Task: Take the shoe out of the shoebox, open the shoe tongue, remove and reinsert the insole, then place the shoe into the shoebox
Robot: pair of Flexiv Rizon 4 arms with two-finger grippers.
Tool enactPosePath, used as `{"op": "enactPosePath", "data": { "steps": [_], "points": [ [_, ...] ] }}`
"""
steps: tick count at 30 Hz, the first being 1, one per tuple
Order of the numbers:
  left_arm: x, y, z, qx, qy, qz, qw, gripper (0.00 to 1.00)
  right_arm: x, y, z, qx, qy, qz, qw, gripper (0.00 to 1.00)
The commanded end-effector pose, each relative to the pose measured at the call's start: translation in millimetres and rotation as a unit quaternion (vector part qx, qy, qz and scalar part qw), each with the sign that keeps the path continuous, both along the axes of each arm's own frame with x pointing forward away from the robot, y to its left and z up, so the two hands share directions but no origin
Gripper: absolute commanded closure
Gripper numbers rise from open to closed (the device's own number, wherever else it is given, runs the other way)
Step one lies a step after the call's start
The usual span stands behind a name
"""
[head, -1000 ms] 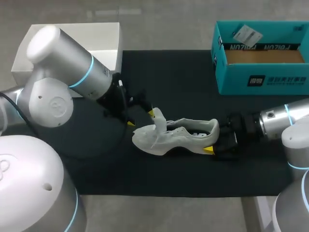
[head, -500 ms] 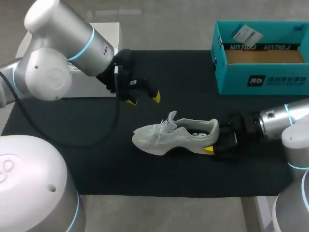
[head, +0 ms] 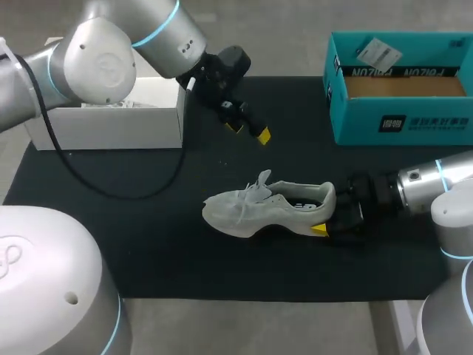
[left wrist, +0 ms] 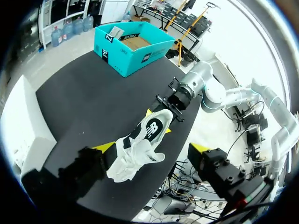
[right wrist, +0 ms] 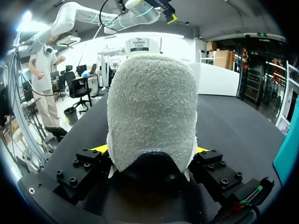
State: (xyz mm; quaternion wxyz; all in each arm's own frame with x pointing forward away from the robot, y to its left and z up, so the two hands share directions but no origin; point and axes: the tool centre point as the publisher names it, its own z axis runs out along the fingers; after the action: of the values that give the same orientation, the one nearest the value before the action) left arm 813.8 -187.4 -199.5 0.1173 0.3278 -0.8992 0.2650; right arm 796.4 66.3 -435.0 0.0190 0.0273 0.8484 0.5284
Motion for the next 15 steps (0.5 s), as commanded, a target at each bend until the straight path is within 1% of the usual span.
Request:
{"op": "enactPosePath", "data": {
  "steps": [1,5,8,9,11,12,13,14,15],
  "points": [
    [11.3,-8,4,0.2,-0.085,-0.465,0.858,0.0,0.5,2,-3,-0.001,0.0,-0.001,1.0,1.0],
    [10.2,-9,9,0.231,-0.084,-0.51,0.824,0.0,0.5,2,-3,-0.001,0.0,-0.001,1.0,1.0],
    [12.6,-11,11,0.291,-0.087,-0.52,0.798,0.0,0.5,2,-3,-0.001,0.0,-0.001,1.0,1.0],
    [14.9,-12,10,0.318,-0.093,-0.515,0.791,0.0,0.5,2,-3,-0.001,0.0,-0.001,1.0,1.0],
    [19.4,-15,11,0.349,-0.1,-0.518,0.774,0.0,0.5,2,-3,-0.001,0.0,-0.001,1.0,1.0],
    [21.8,-16,11,0.373,-0.108,-0.51,0.768,0.0,0.5,2,-3,-0.001,0.0,-0.001,1.0,1.0],
    [23.7,-17,11,0.388,-0.114,-0.507,0.761,0.19,0.5,2,-3,-0.001,0.0,-0.001,1.0,1.0],
    [26.5,-17,10,0.411,-0.119,-0.496,0.755,0.58,0.5,2,-3,-0.001,0.0,-0.001,1.0,1.0],
    [27.8,-17,10,0.425,-0.129,-0.494,0.748,0.88,0.5,2,-3,-0.001,0.0,-0.001,1.0,1.0]
  ]
}}
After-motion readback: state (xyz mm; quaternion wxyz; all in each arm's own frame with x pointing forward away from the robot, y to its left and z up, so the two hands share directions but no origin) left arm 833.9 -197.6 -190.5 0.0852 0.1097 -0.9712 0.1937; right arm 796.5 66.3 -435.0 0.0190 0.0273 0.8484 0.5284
